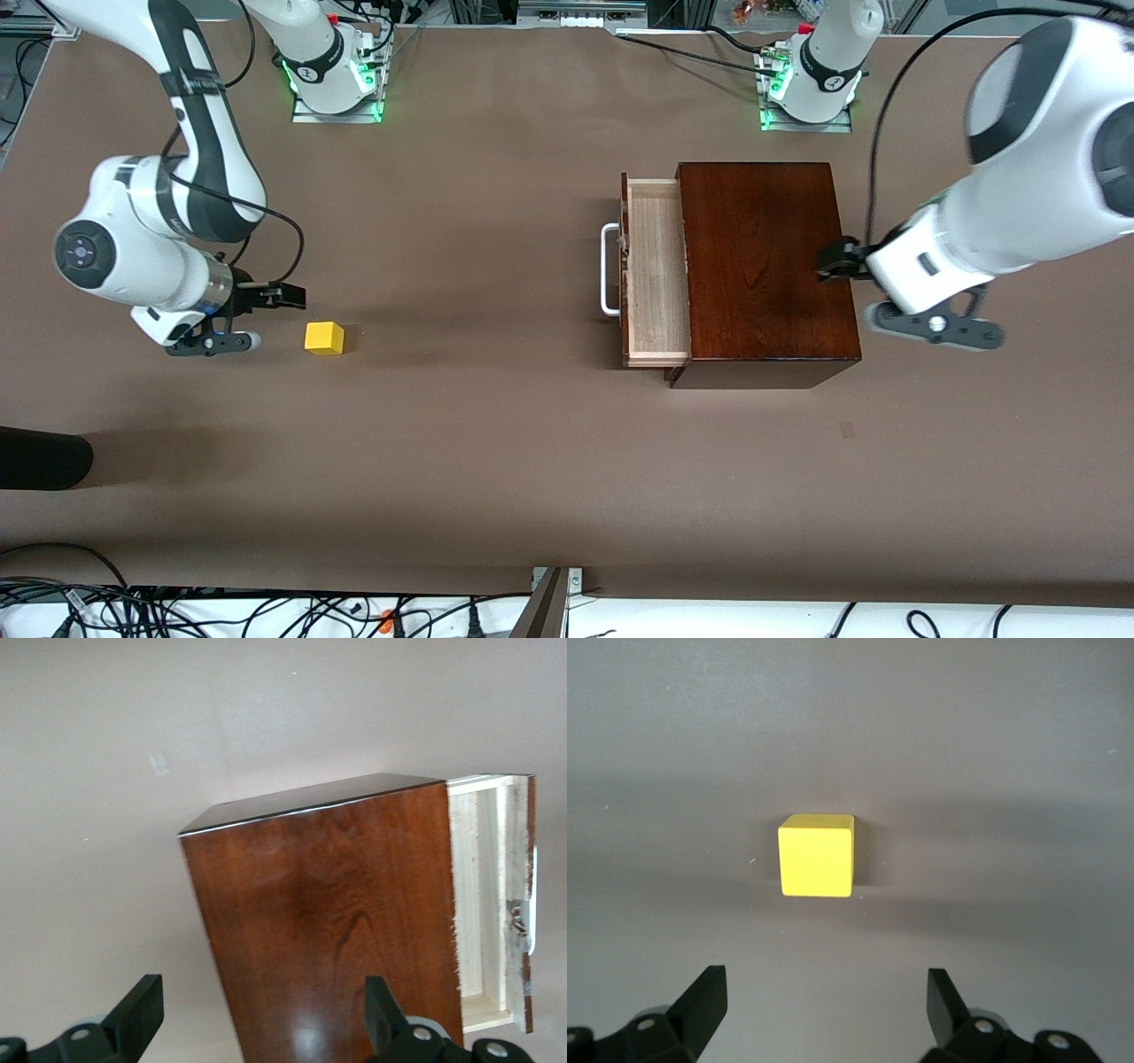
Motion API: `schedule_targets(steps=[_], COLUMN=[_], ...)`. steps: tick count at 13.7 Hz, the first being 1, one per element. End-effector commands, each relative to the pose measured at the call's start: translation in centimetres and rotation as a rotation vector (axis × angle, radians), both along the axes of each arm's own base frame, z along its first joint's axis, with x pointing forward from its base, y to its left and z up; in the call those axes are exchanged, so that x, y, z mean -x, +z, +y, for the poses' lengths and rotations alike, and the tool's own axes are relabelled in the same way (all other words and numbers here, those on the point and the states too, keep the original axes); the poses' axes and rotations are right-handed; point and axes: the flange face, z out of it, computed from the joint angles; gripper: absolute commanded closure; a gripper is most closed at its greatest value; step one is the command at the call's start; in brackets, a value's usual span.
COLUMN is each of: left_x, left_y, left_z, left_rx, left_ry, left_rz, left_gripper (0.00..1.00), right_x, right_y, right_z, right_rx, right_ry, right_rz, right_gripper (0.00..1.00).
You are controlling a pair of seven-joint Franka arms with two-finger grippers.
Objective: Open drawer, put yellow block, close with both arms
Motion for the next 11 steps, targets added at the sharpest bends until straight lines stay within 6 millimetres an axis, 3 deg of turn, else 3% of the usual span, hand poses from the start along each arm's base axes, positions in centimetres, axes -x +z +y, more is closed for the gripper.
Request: schedule_targets(steps=[1, 2, 4, 8, 9, 11], left_x=[0.2, 0.6, 2.1, 7.2, 8.4, 11.0], left_y=[0.2, 0.9, 1.3, 0.8, 0.8, 0.2], left_z=[3.7, 3.3, 5.3, 7.0, 8.2, 8.0], left_rx=[0.039, 0.038, 0.027, 0.008, 0.008, 0.021], left_ry=[-0.08, -0.117, -0.076, -0.024, -0.001, 0.001], left_rz=[0.01, -0.001, -0.018, -0.073, -0.093, -0.149], left_gripper=[0.0, 0.0, 0.0, 0.0, 0.0, 0.0], right_x=[-0.2, -0.4, -0.6, 0.2, 0.3, 0.4], right_y=[-1.4, -2.3, -4.3, -6.2, -6.8, -7.9], right_z=[1.4, 2.1, 2.6, 3.2, 3.1, 2.8], right_rx=[-0.007, -0.004, 0.008, 0.012, 0.014, 0.02], right_ry=[-0.043, -0.044, -0.067, -0.061, -0.053, -0.05], right_rz=[-0.023, -0.036, -0.062, -0.081, -0.088, -0.107], right_gripper=[0.0, 0.0, 0.0, 0.0, 0.0, 0.0])
